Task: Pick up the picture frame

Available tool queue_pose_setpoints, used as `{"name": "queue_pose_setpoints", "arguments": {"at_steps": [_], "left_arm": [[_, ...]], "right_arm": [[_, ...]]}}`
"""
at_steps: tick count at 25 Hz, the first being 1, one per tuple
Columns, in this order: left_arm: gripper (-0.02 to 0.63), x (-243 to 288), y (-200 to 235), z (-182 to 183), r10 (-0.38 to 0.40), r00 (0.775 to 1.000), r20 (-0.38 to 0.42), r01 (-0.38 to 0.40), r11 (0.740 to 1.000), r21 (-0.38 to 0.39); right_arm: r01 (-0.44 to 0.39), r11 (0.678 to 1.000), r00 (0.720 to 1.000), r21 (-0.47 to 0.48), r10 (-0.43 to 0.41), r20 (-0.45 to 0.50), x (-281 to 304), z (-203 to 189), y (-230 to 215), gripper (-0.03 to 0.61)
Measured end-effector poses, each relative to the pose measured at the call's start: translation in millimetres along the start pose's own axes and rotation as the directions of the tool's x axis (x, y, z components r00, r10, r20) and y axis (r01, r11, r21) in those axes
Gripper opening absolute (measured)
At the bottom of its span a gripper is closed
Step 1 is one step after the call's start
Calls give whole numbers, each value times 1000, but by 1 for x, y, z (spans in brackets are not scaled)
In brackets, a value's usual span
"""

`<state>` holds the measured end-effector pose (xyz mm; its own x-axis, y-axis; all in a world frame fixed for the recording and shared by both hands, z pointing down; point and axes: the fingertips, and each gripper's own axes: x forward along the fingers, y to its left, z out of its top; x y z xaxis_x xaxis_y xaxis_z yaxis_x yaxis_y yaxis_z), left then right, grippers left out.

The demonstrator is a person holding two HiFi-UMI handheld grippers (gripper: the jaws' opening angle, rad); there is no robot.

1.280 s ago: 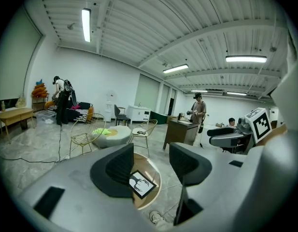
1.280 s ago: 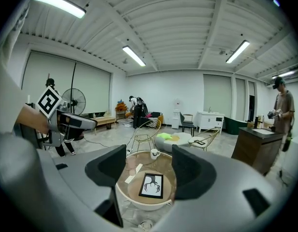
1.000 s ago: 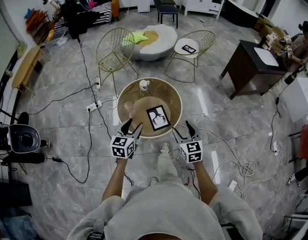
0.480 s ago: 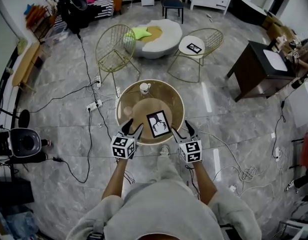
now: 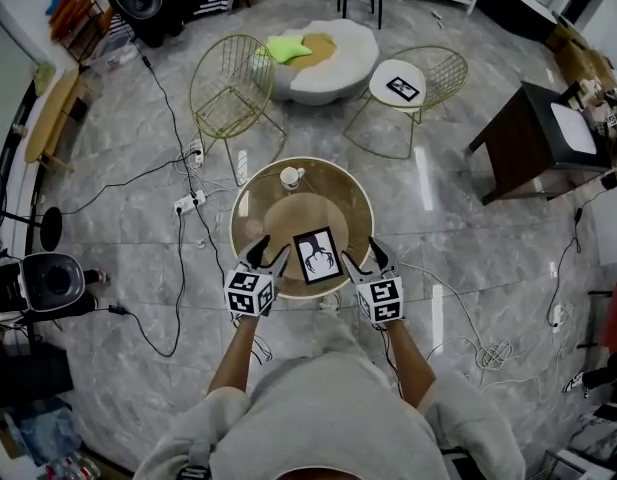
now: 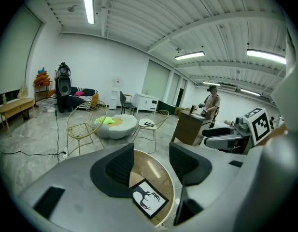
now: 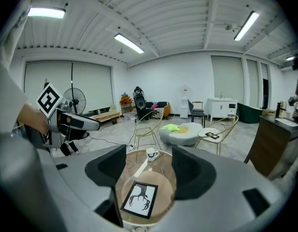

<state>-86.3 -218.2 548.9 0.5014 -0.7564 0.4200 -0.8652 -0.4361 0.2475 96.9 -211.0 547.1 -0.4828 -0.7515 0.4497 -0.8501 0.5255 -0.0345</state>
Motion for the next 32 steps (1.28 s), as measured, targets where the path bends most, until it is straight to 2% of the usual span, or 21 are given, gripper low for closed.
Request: {"name": "queue_pose_setpoints", "arguments": {"at_steps": [14,22,32], "left_arm": [[230,62,33,-18,58,993,-103,-65,996,-66],[230,77,39,-49,65,984,-165,-84,990,-114],[230,86,39,-86,36,976,-213,-67,988,-141]], "right_arm": [[-115,993,988,31,118,-97,81,-15,-26,282],[-171,984,969,51,177,-169,102,-44,-19,279],[-171,982,959,86,186,-215,112,-80,-7,278]]}}
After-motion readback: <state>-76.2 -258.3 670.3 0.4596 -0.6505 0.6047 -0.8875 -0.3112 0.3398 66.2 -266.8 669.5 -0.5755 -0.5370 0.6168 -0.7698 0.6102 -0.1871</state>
